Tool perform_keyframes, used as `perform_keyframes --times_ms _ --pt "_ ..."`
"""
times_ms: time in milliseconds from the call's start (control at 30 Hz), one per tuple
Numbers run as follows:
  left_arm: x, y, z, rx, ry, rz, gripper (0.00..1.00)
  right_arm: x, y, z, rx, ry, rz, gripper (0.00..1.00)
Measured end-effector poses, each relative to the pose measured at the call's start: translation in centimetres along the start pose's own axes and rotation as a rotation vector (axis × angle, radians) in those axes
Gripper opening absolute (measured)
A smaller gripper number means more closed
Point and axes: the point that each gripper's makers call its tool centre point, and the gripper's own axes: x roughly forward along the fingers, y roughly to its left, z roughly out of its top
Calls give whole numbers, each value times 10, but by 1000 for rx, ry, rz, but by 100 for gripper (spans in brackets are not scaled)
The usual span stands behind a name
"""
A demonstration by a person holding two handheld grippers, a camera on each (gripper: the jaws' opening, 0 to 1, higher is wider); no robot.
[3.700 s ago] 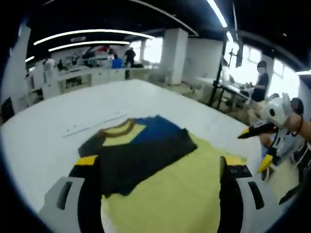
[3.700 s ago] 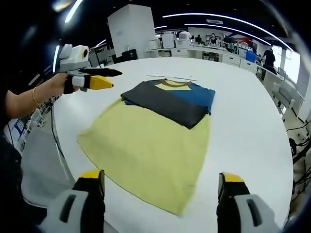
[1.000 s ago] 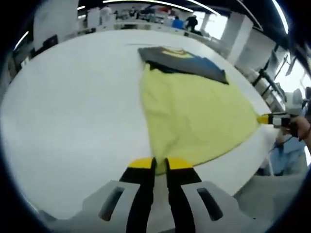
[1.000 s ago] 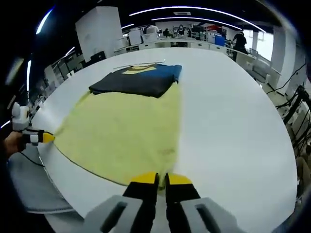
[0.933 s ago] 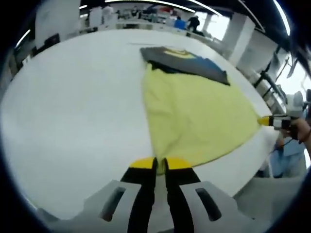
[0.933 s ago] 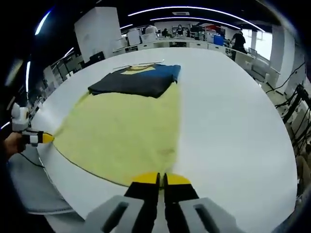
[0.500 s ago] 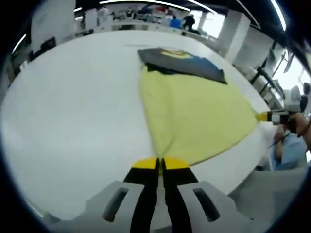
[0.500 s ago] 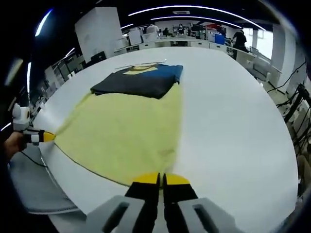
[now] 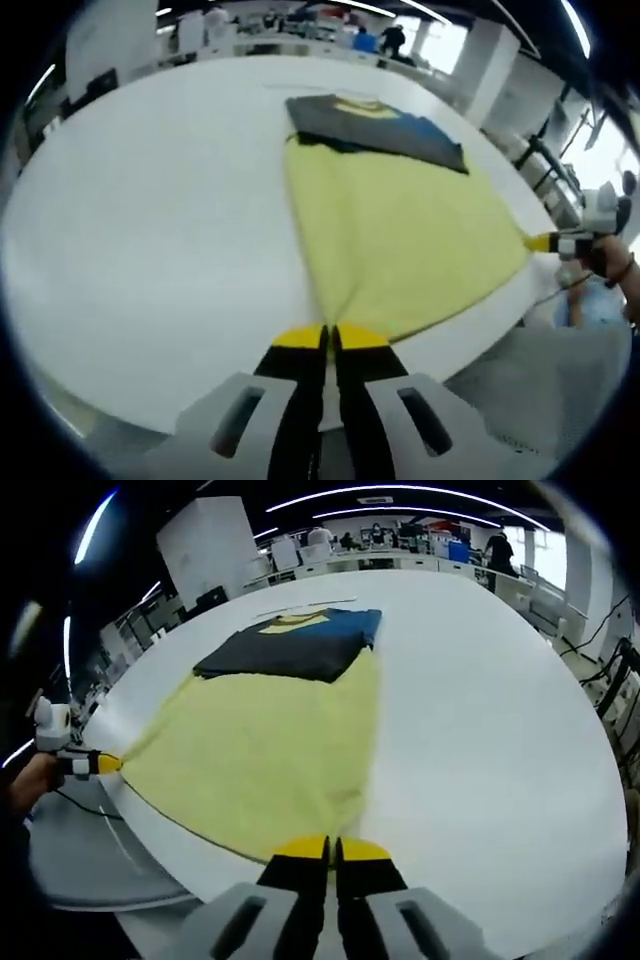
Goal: Fold the garment on the visible template until the final outline fits inside the template.
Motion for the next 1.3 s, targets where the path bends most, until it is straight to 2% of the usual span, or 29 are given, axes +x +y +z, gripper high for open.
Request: perform_keyframes --times_ms 233,400,567,767,900,1000,1067,1167,1300 --pt "-11 6 -14 18 17 17 0 -6 18 -12 -10 20 39 0" --pt "-20 7 -18 65 32 33 0 -10 25 -22 -14 37 59 0" --pt "-24 10 -22 76 50 38 0 -14 34 -32 -16 50 70 0" --pt "-35 12 -34 63 94 55 0 -20 43 -46 -22 80 86 0" --pt "-39 10 -38 96 121 57 0 -22 45 -53 -21 103 88 0" --pt "-42 10 -47 75 143 49 0 -24 44 -59 -32 128 82 0" --pt "-44 10 -51 64 161 49 0 -27 51 -62 -39 145 85 0" --pt "-46 9 -49 60 164 50 0 -28 49 -64 -42 151 87 0" --pt "-50 9 -41 47 148 39 0 -31 46 -55 -39 139 81 0"
